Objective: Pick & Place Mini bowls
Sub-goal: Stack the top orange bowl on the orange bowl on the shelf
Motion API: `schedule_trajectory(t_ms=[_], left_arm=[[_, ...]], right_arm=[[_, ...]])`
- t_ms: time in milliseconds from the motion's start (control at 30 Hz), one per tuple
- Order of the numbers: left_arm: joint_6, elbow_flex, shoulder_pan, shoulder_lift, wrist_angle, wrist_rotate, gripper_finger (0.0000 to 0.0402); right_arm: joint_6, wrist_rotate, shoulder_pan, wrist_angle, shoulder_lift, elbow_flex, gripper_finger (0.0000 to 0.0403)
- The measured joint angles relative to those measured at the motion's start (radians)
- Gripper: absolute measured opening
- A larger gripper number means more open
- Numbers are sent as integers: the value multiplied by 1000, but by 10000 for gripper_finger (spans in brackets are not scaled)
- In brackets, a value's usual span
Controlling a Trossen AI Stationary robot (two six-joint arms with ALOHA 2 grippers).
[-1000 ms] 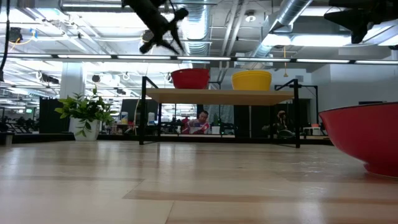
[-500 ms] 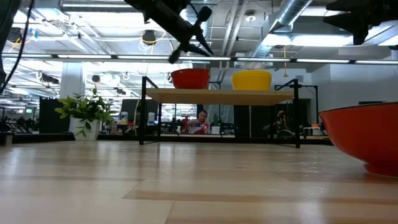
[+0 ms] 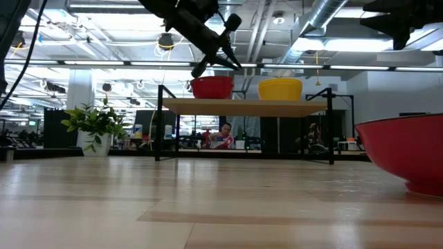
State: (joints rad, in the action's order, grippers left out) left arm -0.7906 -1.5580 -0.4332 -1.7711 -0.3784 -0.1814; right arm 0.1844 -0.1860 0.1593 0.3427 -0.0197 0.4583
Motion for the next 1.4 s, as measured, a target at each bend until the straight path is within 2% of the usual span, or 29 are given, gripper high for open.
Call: schedule_trajectory(t_ms=[300,867,1267,1400], left_arm=[[8,0,0,0,-50,0,6],[6,0,0,-4,-96,10,6],[4,0,0,52,-92,13,5],[25,-1,0,63,-93,46,5]], right_arm=[[0,1,0,0,0,0,159],[0,2,0,0,0,0,159],[0,1,0,0,0,0,159],[0,0,0,0,0,0,159]])
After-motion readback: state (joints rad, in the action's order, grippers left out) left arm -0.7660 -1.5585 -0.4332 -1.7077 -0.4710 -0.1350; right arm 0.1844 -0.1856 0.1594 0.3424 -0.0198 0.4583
